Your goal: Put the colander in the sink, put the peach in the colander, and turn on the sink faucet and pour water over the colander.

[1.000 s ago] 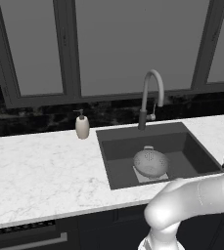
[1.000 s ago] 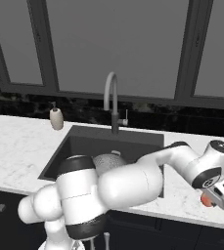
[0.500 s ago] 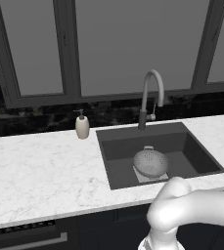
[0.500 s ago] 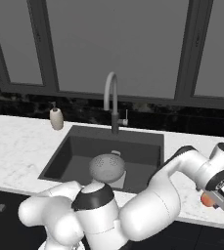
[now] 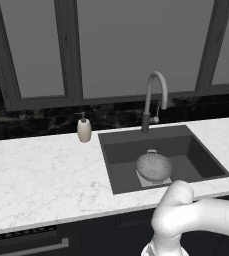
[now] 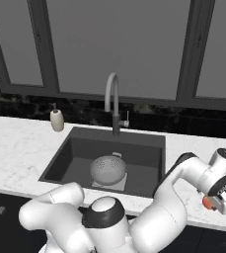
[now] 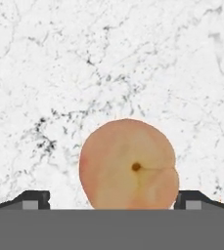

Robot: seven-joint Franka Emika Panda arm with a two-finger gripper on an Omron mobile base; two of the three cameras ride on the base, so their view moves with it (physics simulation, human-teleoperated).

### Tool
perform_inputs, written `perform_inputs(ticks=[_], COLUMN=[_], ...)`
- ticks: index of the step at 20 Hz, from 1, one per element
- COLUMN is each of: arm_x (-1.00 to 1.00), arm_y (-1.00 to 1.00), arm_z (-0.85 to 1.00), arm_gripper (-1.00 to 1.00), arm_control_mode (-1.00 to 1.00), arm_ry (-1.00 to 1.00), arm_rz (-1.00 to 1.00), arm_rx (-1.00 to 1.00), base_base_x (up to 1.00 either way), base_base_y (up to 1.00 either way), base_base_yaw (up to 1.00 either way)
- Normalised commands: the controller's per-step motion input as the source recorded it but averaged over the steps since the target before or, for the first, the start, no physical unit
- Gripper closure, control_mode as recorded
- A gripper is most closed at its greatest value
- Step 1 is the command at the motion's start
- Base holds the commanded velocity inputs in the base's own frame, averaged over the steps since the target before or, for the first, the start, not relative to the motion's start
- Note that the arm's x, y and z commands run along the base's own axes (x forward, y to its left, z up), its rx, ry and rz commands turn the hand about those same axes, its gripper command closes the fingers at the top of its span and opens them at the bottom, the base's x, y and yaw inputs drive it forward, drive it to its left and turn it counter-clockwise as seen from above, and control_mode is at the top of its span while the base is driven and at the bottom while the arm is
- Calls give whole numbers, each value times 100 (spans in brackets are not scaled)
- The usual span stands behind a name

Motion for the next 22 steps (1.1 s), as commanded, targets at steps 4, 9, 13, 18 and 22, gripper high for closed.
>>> perform_inputs(ticks=[4,9,13,18,22], arm_x=[20,13,18,8,0], arm_y=[-7,-5,0,13,14], arm_z=[-38,-42,-50,-60,-71], arm_gripper=[-100,-100,-100,100,100], arm_control_mode=[-100,-100,-100,-100,-100], arm_ry=[0,0,0,1,7], arm_rz=[-6,-7,-7,-9,-9], arm_rx=[0,0,-1,-5,-8], base_base_x=[0,0,0,0,0], base_base_y=[0,0,0,0,0], base_base_yaw=[0,0,0,0,0])
